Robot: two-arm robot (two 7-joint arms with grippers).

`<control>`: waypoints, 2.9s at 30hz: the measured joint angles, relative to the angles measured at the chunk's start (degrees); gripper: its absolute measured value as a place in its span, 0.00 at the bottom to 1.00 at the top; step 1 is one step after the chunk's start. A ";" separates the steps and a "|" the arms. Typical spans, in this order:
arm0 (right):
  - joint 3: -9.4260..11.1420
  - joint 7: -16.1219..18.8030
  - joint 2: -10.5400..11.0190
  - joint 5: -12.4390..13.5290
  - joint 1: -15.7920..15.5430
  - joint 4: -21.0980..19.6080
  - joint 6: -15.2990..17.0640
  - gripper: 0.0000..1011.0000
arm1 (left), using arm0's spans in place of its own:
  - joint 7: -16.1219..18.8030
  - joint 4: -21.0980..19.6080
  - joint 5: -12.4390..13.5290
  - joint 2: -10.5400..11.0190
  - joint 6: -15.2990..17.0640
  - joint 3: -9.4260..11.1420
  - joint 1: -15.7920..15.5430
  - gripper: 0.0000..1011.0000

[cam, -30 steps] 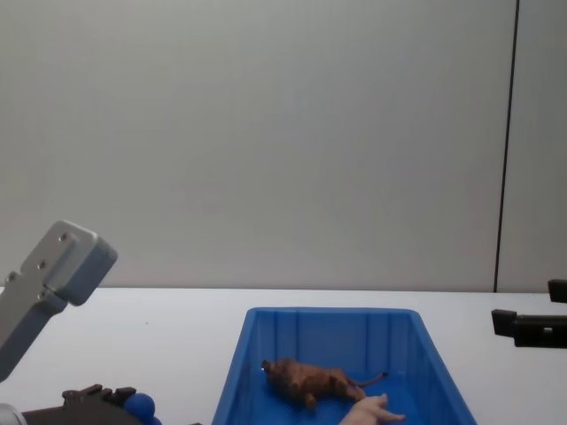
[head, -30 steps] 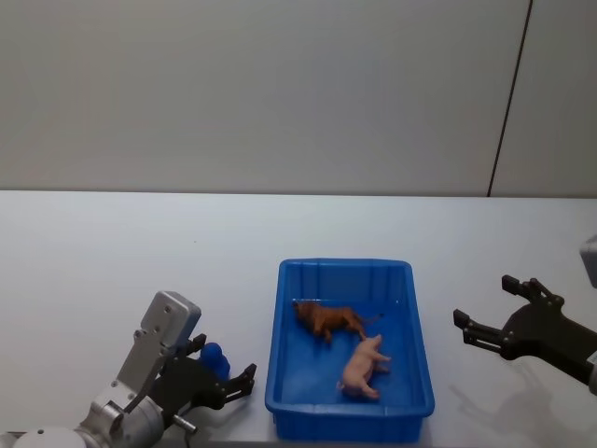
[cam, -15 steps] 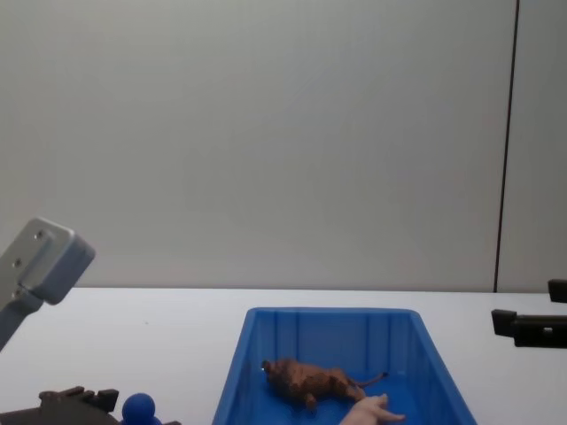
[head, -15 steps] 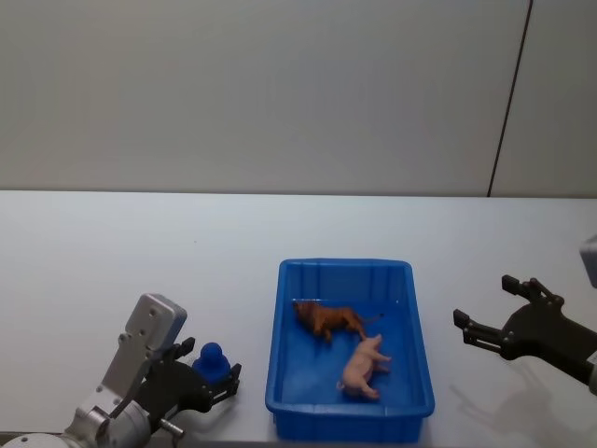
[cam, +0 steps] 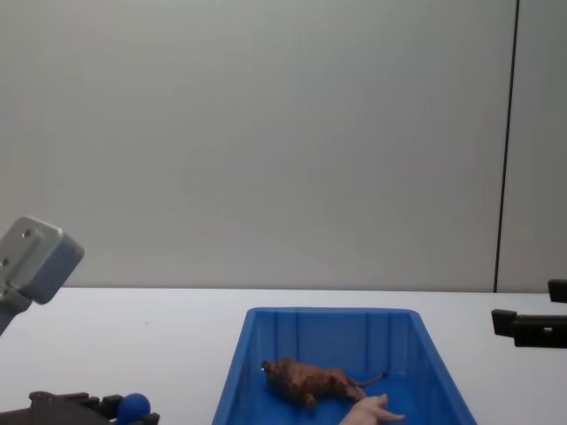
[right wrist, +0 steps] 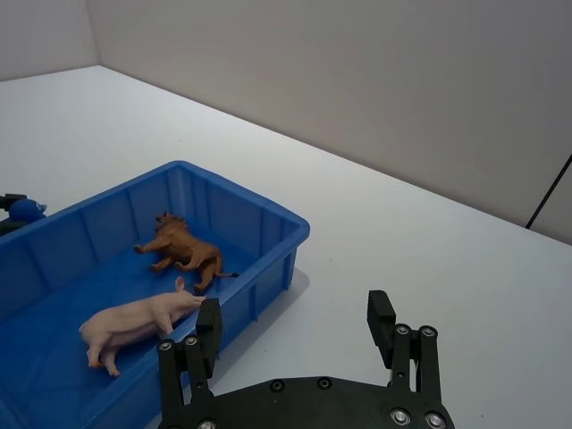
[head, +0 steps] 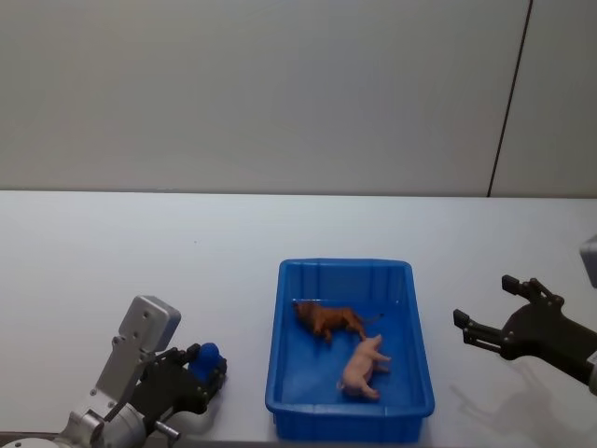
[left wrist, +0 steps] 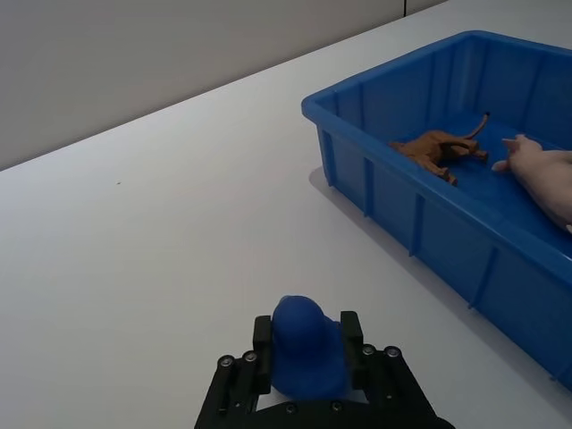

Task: Pick up the two dolls from the table and place them into the box.

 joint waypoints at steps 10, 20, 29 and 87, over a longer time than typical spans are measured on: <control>0.00 0.00 0.00 0.00 0.00 0.00 0.00 0.99 | -0.10 -0.06 0.15 -0.02 -0.62 -0.06 0.23 0.26; 0.00 0.00 0.00 0.00 0.00 0.00 0.00 0.99 | -0.28 -0.82 0.89 -0.28 -1.37 -0.15 0.05 0.20; 0.00 0.00 0.00 0.00 0.00 0.00 0.00 0.99 | 0.32 -3.25 2.32 -0.76 -2.82 -0.36 -0.74 0.14; 0.00 0.00 0.00 0.00 0.00 0.00 0.00 0.99 | -6.74 -2.92 10.49 -10.64 -7.76 2.51 -11.48 0.99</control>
